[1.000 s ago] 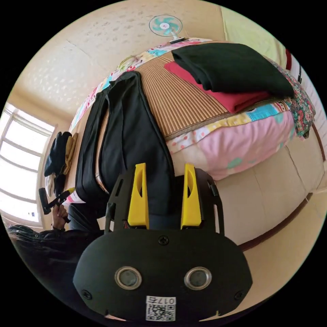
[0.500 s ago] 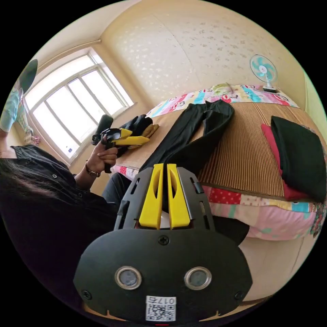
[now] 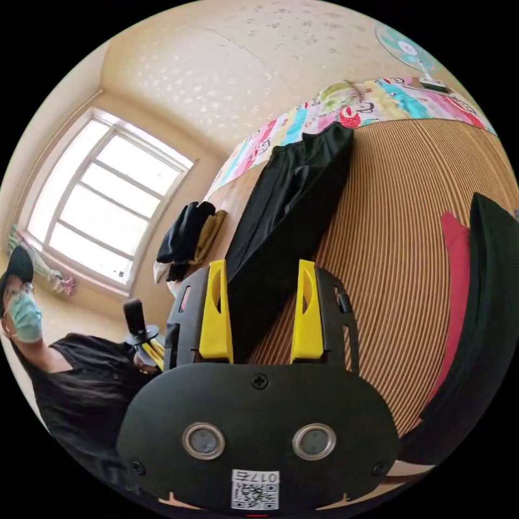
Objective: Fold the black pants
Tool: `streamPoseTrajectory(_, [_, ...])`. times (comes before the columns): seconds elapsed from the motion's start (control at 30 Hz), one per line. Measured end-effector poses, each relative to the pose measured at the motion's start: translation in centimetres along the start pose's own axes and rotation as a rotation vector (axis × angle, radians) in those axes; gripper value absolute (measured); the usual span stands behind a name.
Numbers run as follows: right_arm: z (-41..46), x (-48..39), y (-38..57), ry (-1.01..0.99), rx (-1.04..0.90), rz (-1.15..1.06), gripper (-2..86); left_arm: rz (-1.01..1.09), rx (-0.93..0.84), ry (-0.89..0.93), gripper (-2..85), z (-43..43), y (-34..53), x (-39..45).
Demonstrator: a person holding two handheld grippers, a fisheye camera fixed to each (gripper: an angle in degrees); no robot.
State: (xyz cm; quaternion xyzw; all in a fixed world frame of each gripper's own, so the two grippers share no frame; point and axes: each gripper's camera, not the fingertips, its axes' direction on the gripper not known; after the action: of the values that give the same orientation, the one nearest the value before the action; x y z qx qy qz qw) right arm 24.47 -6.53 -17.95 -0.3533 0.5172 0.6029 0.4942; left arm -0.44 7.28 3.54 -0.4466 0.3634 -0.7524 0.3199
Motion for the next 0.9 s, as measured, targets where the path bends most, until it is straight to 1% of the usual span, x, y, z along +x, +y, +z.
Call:
streamPoseTrajectory(0.07, [3.0, 4.2, -9.2, 0.069, -0.014, 0.062, 17.8, 0.015, 0.006, 0.008, 3.4, -1.3, -0.2, 0.3])
streamPoseTrajectory(0.1, [3.9, 5.3, -11.3, 0.079, -0.014, 0.084, 18.0, 0.019, 0.008, 0.009, 3.3, -1.6, -0.2, 0.4])
streamPoseTrajectory(0.17, [7.0, 9.9, -18.1, 0.101, 0.028, 0.220, 17.8, 0.032, 0.023, 0.028, 3.1, -2.9, -0.4, 0.5])
streamPoseTrajectory(0.27, [9.0, 14.6, -23.3, 0.116, 0.105, 0.364, 16.0, 0.027, 0.073, 0.085, 2.6, -4.5, -0.5, 0.3])
streamPoseTrajectory(0.33, [9.8, 16.5, -24.8, 0.170, 0.131, 0.424, 11.1, 0.030, 0.102, 0.135, 2.3, -5.7, -0.5, 0.0])
streamPoseTrajectory(0.37, [10.3, 16.8, -25.5, 0.191, 0.148, 0.420, 7.1, 0.044, 0.122, 0.158, 2.1, -6.6, -0.1, -0.3])
streamPoseTrajectory(0.4, [10.4, 16.7, -25.9, 0.193, 0.162, 0.406, 5.0, 0.049, 0.132, 0.164, 2.0, -7.2, 0.2, -0.5])
streamPoseTrajectory(0.43, [10.3, 15.6, -26.6, 0.185, 0.221, 0.361, 4.3, 0.045, 0.153, 0.165, 1.7, -8.4, 1.0, -1.2])
streamPoseTrajectory(0.5, [10.6, 12.6, -27.8, 0.096, 0.314, 0.216, 3.6, 0.000, 0.193, 0.165, 1.3, -10.4, 2.6, -2.8])
streamPoseTrajectory(0.57, [12.5, 8.2, -29.5, -0.123, 0.359, 0.060, 3.3, -0.072, 0.243, 0.205, 1.0, -13.0, 5.2, -4.9])
streamPoseTrajectory(0.63, [15.4, 5.3, -30.6, -0.251, 0.326, -0.007, 3.5, -0.103, 0.258, 0.191, 1.0, -14.6, 7.3, -5.7])
streamPoseTrajectory(0.67, [18.0, 3.5, -31.1, -0.278, 0.283, -0.031, 3.7, -0.126, 0.262, 0.150, 1.1, -15.4, 8.6, -6.0])
streamPoseTrajectory(0.7, [19.4, 2.8, -31.2, -0.275, 0.256, -0.036, 3.9, -0.139, 0.265, 0.125, 1.2, -15.8, 9.2, -6.2])
streamPoseTrajectory(0.77, [25.8, 2.0, -30.9, -0.252, 0.114, 0.026, 5.4, -0.225, 0.271, 0.010, 2.2, -16.9, 11.6, -7.2])
streamPoseTrajectory(0.83, [29.6, 2.4, -29.5, -0.256, 0.002, 0.070, 6.9, -0.276, 0.257, -0.077, 3.6, -17.4, 13.0, -8.1])
streamPoseTrajectory(0.9, [30.8, 1.7, -27.0, -0.215, -0.038, 0.034, 7.8, -0.345, 0.191, -0.154, 7.0, -17.4, 13.9, -9.1])
